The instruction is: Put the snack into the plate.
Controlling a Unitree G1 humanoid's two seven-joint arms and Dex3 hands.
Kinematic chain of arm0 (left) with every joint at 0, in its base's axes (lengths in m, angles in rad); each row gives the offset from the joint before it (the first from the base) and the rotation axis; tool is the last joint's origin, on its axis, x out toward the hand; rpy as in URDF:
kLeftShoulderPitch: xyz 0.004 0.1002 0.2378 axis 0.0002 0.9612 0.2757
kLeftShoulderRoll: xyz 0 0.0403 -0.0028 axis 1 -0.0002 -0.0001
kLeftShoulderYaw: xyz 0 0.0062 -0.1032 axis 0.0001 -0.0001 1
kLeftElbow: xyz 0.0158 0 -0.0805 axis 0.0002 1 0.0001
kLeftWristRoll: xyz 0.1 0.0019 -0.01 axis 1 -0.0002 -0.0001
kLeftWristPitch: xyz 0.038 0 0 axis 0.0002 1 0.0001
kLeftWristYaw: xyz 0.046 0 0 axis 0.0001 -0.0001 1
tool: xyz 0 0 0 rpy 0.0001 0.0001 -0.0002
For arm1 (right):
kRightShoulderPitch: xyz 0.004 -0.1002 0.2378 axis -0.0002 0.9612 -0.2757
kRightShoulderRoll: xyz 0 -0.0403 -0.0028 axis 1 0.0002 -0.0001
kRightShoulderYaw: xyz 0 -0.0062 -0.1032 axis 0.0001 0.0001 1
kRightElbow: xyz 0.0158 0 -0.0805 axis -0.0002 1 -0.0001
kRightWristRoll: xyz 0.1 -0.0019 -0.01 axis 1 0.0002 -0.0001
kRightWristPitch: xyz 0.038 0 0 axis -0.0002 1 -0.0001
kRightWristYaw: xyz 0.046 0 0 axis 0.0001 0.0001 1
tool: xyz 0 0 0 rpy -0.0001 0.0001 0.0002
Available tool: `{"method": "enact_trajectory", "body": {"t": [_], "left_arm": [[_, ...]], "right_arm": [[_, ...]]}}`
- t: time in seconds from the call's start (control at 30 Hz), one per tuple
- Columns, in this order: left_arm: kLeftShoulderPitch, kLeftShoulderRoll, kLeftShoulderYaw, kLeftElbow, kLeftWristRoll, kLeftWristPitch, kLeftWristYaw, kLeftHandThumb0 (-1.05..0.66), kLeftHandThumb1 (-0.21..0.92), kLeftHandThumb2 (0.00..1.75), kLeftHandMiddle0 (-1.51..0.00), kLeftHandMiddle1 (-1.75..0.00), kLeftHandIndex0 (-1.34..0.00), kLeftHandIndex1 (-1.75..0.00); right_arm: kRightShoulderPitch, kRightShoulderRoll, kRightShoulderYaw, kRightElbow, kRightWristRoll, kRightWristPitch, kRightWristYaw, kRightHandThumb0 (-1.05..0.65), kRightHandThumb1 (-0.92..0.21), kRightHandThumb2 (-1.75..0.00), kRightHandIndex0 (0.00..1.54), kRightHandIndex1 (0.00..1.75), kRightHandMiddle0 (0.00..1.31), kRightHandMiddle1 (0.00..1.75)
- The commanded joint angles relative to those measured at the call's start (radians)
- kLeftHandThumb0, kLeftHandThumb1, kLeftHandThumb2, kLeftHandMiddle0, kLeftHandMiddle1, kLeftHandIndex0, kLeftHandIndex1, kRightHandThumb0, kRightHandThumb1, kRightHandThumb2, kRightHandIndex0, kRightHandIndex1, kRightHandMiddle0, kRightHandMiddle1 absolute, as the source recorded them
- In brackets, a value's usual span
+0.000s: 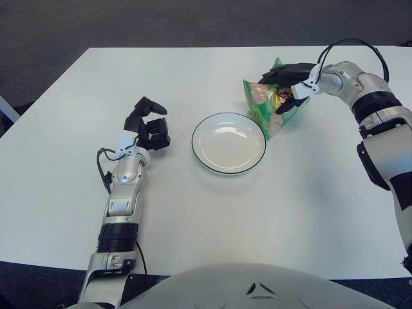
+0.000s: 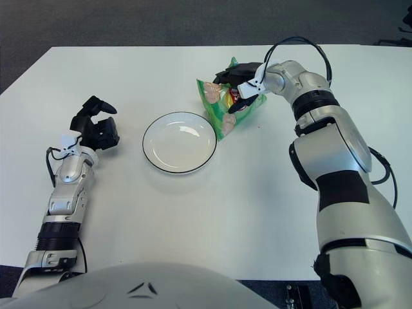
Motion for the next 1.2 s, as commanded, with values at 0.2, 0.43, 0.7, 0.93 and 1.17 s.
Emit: {"method": "enact_trajectory", "body": {"t": [0.2, 0.43, 0.7, 0.93, 1.17], "left_arm": [[0.1, -0.04, -0.006, 0.047, -0.007, -0.004, -0.008, -0.45, 0.42, 1.19, -1.27, -1.75, -0.53, -1.75], [0.106, -0.036, -0.002, 0.037, -0.009, 0.002, -0.015, -0.44, 0.44, 1.16, -1.24, -1.75, -0.51, -1.75], [0.111, -0.041, 0.001, 0.03, -0.01, 0.003, -0.011, -0.44, 0.44, 1.16, -1.24, -1.75, -0.51, -1.75], [0.115, -0.045, 0.0, 0.016, -0.005, 0.013, -0.002, -0.44, 0.44, 1.17, -1.25, -1.75, -0.52, -1.75], [0.118, -0.048, -0.001, 0.003, -0.002, 0.02, 0.004, -0.44, 0.43, 1.17, -1.25, -1.75, -0.52, -1.75]], "right_arm": [[0.014, 0.013, 0.005, 0.017, 0.021, 0.025, 0.152, -1.05, -0.92, -0.25, 0.0, 0.0, 0.0, 0.18], [0.013, 0.018, -0.006, 0.021, 0.057, 0.053, 0.259, -1.05, -0.92, -0.25, 0.0, 0.0, 0.0, 0.02], [0.027, 0.016, -0.005, 0.015, 0.08, 0.068, 0.339, -1.05, -0.92, -0.22, 0.0, 0.0, 0.0, 0.0], [0.062, 0.0, 0.016, 0.007, 0.06, 0.064, 0.333, -1.04, -0.92, -0.22, 0.0, 0.0, 0.0, 0.0], [0.134, -0.022, 0.055, -0.001, 0.005, 0.068, 0.114, -0.93, -0.9, -0.22, 0.0, 0.28, 0.01, 0.46]]}}
